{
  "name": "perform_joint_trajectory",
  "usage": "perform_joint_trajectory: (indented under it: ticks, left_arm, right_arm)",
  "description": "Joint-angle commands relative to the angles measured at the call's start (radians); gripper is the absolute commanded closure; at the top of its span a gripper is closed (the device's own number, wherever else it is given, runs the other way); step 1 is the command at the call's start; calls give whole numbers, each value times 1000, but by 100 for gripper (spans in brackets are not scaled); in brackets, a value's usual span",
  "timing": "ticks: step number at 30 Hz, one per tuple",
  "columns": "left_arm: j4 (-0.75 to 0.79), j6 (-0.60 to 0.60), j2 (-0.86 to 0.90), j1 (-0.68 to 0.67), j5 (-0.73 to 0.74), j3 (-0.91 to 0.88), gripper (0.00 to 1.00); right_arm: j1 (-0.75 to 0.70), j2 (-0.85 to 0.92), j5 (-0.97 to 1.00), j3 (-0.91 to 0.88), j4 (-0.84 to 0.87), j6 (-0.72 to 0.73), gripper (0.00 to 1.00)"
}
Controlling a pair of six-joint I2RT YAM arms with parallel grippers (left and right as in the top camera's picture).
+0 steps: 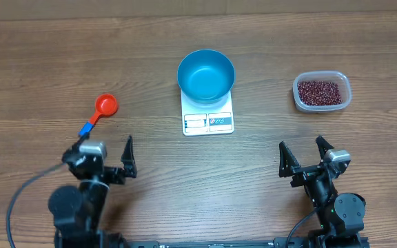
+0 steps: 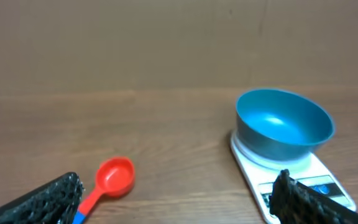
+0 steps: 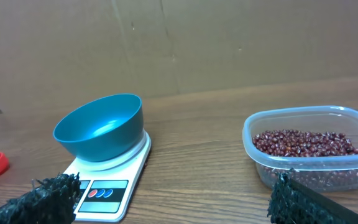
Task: Scoop item into bowl and weigh 150g on scale
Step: 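Reach the left gripper to the red scoop and grasp its handle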
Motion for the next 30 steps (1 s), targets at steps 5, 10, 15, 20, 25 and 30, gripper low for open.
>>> perform_joint_trajectory:
  ticks: [5,10,15,20,25,30]
  left_arm:
    - [-253,6,446,6,134,481,0]
    - [-517,176,736,6,239,773,0]
    - [-529,281,959,6,202,869,1]
    - [-379,307,1136,8,115,869,0]
    - [-296,344,1256,28,-111,869,2]
    - [-237,435,1363,88,-142,869,17]
  right_arm:
    - [6,-8,10,-4,6,-2,0]
    - [6,-8,10,-4,6,-2,0]
    - [6,-8,10,-4,6,-2,0]
    - [6,-8,10,-4,6,-2,0]
    - [6,-8,10,-4,6,-2,0]
    - [6,-8,10,-4,6,-2,0]
